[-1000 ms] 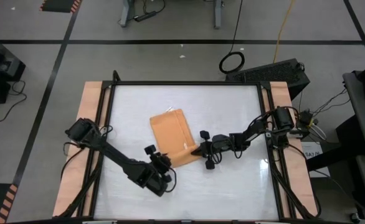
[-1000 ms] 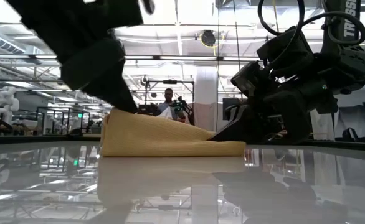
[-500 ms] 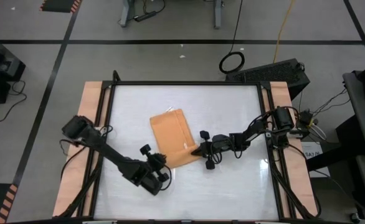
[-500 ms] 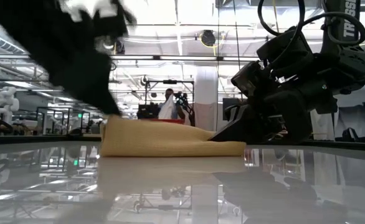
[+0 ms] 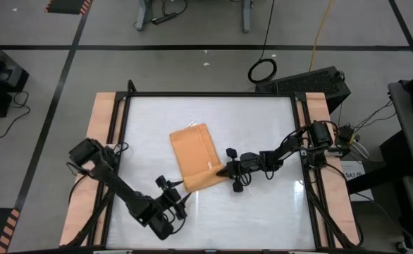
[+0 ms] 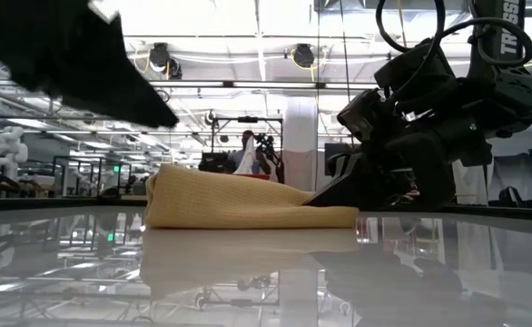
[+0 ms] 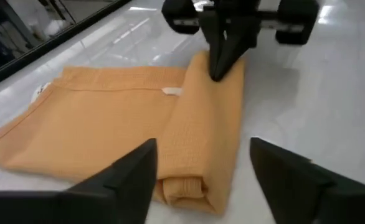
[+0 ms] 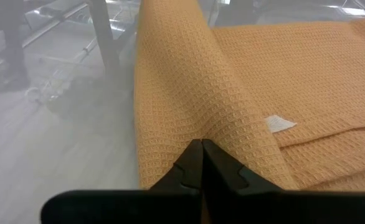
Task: Roll towel
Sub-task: Roll the yellow towel
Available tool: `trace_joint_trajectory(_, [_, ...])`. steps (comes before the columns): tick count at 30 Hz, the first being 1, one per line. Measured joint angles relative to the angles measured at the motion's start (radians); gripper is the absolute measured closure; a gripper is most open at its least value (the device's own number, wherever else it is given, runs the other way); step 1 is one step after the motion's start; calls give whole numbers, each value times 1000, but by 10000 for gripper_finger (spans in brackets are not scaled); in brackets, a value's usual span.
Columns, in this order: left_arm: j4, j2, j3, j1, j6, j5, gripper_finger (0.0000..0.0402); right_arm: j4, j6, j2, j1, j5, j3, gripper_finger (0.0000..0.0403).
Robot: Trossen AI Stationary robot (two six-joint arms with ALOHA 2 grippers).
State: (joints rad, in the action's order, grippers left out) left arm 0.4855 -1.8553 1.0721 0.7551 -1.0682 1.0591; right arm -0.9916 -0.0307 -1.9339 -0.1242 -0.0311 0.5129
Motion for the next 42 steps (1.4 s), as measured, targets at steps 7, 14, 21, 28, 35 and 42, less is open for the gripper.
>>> trace_joint_trajectory(7, [-11,-86,-1,-43,-19,3,110,-3,-4,0,0,0,0,403])
trace_joint_trajectory(14, [-21,-91,-3,-88,30,-119,111,-2,-6,0,0,0,0,403])
trace_joint_trajectory(21, [-243,-90,-71,-136,174,-186,187,-1,-15,0,0,0,0,403])
trace_joint_trajectory(28, [-240,-87,-80,-151,189,-230,322,11,-38,24,-6,0,-6,396])
trace_joint_trajectory(35, [-233,-79,-80,-127,81,-250,379,131,-174,225,-95,5,-83,326])
trace_joint_trajectory(42, [-235,-35,-80,-97,-15,-282,349,90,-202,303,-211,114,-163,219])
